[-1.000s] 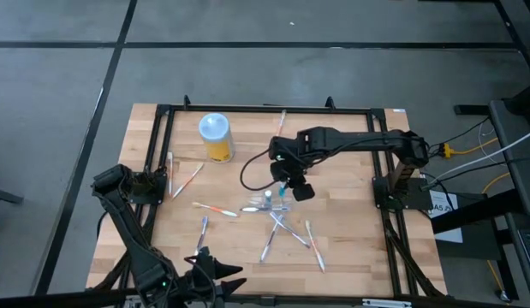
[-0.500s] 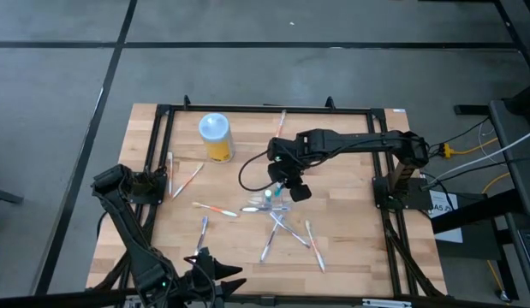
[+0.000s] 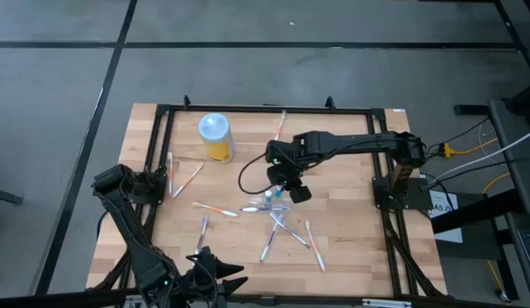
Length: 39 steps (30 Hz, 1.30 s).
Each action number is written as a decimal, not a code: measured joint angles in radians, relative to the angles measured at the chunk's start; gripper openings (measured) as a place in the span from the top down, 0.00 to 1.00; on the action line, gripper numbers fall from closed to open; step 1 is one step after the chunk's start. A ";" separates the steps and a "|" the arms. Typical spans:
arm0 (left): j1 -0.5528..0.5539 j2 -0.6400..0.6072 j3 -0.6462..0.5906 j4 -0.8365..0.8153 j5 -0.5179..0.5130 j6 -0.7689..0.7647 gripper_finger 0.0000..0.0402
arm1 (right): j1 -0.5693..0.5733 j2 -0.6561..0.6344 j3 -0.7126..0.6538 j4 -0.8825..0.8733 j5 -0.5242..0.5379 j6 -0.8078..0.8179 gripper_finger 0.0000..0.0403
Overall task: Pick & Place toothbrushing station
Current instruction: Put the blue mouthwash into the middle compartment of the transparent organizer
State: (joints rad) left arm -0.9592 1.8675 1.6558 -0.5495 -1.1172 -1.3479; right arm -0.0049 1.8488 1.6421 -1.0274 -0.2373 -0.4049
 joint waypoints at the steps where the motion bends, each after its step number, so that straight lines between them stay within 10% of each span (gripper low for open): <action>1: 0.000 0.000 0.000 0.000 0.000 -0.001 0.64 | 0.000 0.001 0.000 -0.004 0.000 0.000 0.76; 39: 0.006 0.001 0.000 -0.001 0.012 -0.029 0.64 | -0.008 0.120 0.000 0.056 -0.026 -0.056 0.76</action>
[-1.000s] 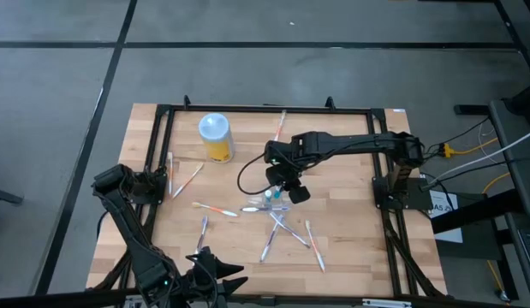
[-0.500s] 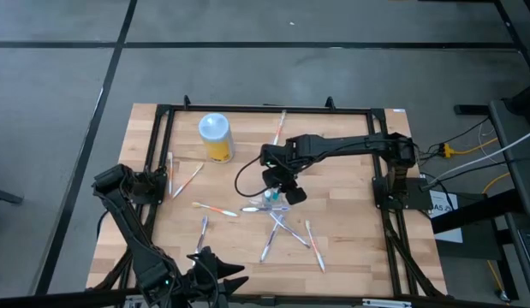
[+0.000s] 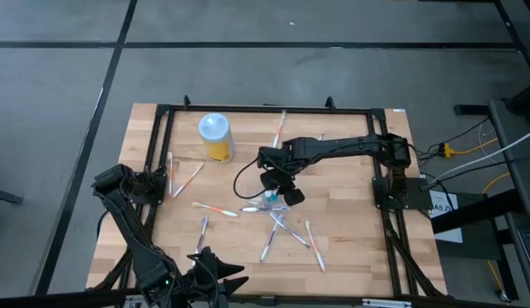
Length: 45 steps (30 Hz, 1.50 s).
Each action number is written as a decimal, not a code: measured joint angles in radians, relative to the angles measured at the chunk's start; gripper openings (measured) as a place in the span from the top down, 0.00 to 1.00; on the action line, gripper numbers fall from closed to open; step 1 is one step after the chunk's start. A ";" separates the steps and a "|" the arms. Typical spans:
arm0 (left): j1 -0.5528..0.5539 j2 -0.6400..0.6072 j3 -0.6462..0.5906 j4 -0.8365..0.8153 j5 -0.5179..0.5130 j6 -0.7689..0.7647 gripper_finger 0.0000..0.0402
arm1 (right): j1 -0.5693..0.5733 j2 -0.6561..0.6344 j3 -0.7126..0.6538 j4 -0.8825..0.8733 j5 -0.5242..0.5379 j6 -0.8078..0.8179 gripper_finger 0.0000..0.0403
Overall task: Pick & Place toothbrushing station
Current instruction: Put the blue mouthwash into the middle compartment of the transparent organizer
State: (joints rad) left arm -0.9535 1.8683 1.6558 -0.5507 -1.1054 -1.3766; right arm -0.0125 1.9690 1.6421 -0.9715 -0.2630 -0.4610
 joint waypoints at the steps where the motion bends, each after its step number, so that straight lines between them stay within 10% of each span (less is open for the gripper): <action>1: 0.000 0.000 0.000 -0.001 0.000 0.000 0.64 | -0.002 0.000 0.000 0.000 0.000 0.000 0.76; 45: 0.000 0.000 0.000 0.001 -0.001 -0.023 0.64 | -0.016 0.015 -0.077 0.066 0.029 -0.022 0.76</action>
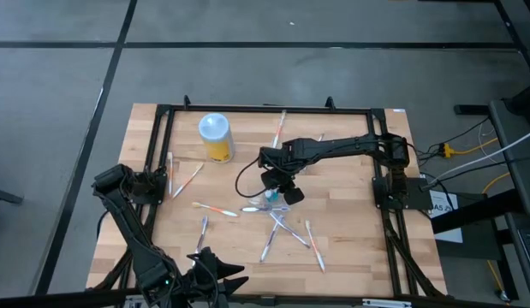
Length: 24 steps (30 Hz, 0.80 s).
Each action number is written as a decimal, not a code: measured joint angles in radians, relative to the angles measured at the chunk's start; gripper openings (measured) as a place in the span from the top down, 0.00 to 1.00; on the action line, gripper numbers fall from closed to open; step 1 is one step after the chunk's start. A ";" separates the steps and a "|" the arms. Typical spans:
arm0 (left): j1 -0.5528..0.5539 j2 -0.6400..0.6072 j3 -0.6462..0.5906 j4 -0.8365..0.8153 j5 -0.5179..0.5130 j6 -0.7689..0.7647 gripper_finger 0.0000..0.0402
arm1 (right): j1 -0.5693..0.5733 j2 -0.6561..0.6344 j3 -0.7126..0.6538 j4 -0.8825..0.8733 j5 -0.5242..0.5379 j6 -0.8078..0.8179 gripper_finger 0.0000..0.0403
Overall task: Pick & Place toothbrushing station
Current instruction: Put the blue mouthwash into the middle compartment of the transparent organizer
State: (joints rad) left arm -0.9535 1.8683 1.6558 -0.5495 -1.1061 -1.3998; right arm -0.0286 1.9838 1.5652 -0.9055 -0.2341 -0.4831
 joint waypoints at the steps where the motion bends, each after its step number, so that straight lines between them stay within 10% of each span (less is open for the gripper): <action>1: 0.000 0.000 0.000 0.000 0.000 0.000 0.64 | 0.002 -0.001 -0.006 0.006 0.000 0.000 0.76; 24: 0.010 0.000 0.000 -0.013 0.011 -0.002 0.64 | 0.004 -0.016 -0.015 -0.005 0.010 0.030 0.61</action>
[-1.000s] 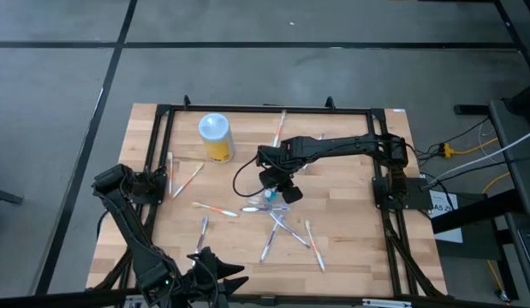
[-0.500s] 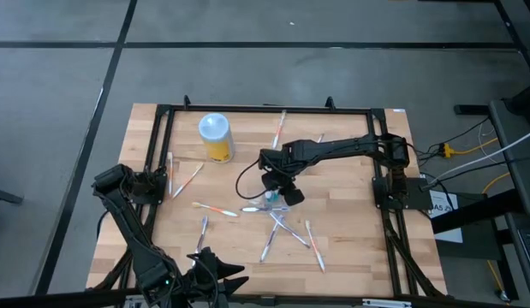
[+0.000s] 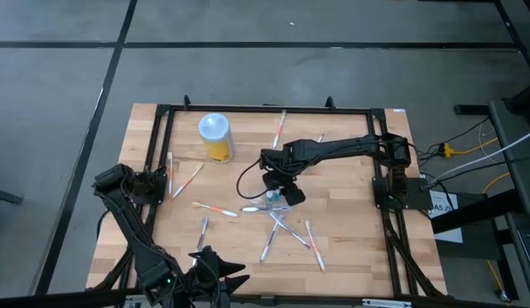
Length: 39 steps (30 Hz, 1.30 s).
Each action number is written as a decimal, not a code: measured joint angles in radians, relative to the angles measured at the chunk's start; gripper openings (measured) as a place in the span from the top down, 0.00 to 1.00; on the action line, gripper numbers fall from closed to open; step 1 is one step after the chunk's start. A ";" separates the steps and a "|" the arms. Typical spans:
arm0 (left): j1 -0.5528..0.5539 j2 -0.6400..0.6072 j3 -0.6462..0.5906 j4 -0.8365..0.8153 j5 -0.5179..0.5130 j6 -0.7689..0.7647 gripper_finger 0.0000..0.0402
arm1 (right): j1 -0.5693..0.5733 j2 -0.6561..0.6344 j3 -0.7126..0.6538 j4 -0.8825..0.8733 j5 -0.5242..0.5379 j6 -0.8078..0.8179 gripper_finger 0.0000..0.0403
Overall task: Pick & Place toothbrushing station
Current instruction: Put the blue mouthwash into the middle compartment of the transparent organizer, then put the white and orange toothbrush into the left compartment of the transparent organizer
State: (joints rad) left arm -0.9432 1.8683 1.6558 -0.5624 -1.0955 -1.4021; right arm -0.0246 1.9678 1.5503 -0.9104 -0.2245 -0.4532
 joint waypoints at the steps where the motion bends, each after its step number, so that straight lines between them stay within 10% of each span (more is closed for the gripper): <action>1: 0.001 0.000 0.000 -0.002 0.006 0.000 0.64 | 0.000 0.000 0.003 -0.004 0.000 0.001 0.61; 39: 0.003 0.000 0.000 -0.032 0.021 -0.001 0.64 | -0.027 -0.007 0.072 -0.042 0.000 0.031 0.61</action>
State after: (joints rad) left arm -0.9398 1.8683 1.6558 -0.5949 -1.0744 -1.4030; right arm -0.0513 1.9608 1.6224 -0.9526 -0.2249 -0.4225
